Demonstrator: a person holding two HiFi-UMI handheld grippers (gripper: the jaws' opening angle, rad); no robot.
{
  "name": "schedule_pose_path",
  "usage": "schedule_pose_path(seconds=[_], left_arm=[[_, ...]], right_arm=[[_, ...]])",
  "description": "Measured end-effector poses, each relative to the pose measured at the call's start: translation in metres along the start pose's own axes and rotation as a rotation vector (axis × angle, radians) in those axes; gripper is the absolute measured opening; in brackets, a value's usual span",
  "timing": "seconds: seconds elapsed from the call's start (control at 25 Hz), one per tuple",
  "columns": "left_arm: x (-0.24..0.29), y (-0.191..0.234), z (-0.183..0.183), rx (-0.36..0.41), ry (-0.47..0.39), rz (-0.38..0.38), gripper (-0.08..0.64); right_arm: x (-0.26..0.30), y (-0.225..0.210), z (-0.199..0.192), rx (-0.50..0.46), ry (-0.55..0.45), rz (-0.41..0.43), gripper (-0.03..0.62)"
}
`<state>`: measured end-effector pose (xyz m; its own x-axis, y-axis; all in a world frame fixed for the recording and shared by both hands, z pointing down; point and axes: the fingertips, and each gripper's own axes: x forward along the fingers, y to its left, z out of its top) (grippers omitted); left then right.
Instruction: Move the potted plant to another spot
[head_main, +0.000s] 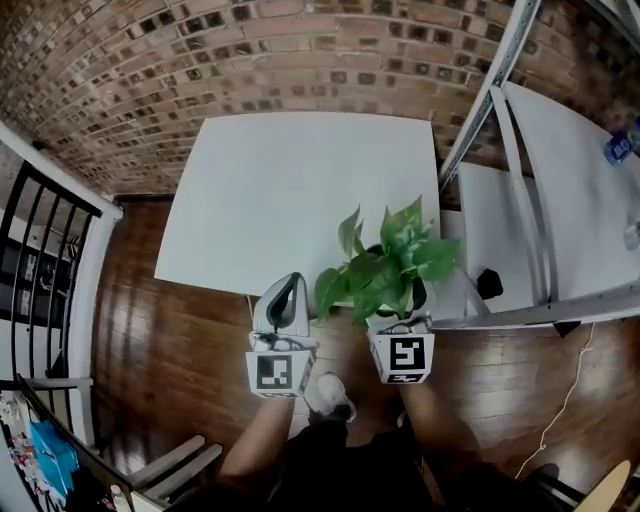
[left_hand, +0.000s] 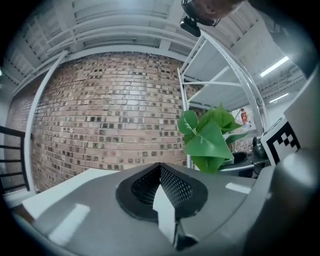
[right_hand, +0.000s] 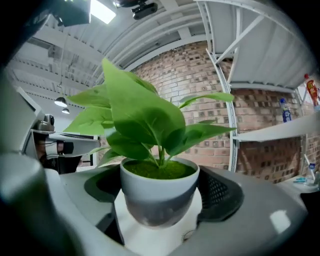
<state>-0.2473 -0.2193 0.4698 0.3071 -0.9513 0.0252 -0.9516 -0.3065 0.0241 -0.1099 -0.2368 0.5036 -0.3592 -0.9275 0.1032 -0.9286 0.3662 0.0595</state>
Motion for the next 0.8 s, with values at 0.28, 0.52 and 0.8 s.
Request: schedule_pose_path(seconds=[0.28, 0.52, 0.8], left_arm=[[0.021, 0.027, -0.039, -0.035, -0.051, 0.008, 0.015], [0.029, 0.04, -0.061, -0.007, -0.036, 0.016, 0.015], [0.022, 0.046, -0.063, -0.01, -0.029, 0.021, 0.015]], right_arm=[[0.037, 0.014, -0.066, -0.022, 0.054, -0.036, 0.464], [0.052, 0.024, -0.094, -0.03, 0.088, -0.051, 0.464], [0.055, 0.021, -0.115, -0.055, 0.129, -0.061, 0.465]])
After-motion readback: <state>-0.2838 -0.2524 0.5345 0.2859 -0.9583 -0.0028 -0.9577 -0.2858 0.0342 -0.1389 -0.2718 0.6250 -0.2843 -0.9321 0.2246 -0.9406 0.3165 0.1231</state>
